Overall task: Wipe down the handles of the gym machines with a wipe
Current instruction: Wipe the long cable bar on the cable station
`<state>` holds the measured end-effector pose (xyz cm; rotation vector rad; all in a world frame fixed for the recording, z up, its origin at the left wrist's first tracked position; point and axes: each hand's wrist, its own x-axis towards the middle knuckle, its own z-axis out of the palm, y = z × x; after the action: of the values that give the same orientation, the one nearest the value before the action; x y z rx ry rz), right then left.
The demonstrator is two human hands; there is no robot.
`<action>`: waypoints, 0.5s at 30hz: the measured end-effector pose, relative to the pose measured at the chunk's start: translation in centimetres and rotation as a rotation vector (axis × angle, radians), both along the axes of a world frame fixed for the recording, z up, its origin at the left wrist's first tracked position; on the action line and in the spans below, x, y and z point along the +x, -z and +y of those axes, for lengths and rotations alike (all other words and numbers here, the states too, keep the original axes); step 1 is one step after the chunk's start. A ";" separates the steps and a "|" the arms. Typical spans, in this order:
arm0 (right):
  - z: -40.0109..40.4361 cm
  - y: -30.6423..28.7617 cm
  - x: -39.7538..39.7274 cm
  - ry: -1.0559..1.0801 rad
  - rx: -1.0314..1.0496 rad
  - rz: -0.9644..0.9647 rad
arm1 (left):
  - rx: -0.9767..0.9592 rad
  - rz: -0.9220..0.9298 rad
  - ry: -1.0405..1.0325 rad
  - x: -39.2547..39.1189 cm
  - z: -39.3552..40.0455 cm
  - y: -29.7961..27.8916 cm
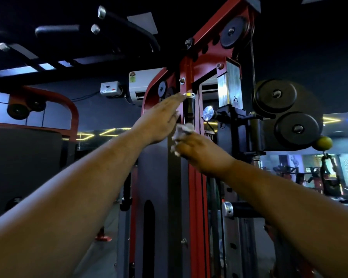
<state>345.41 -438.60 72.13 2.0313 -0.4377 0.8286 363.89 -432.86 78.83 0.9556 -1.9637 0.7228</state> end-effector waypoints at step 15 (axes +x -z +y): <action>1.2 4.6 -2.8 -0.231 0.304 -0.405 | -0.079 -0.245 -0.197 -1.7 -1.0 2.0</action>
<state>342.59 -437.44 67.56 2.2196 -0.5884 1.3992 362.22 -433.87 76.85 1.0633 -2.0499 1.0642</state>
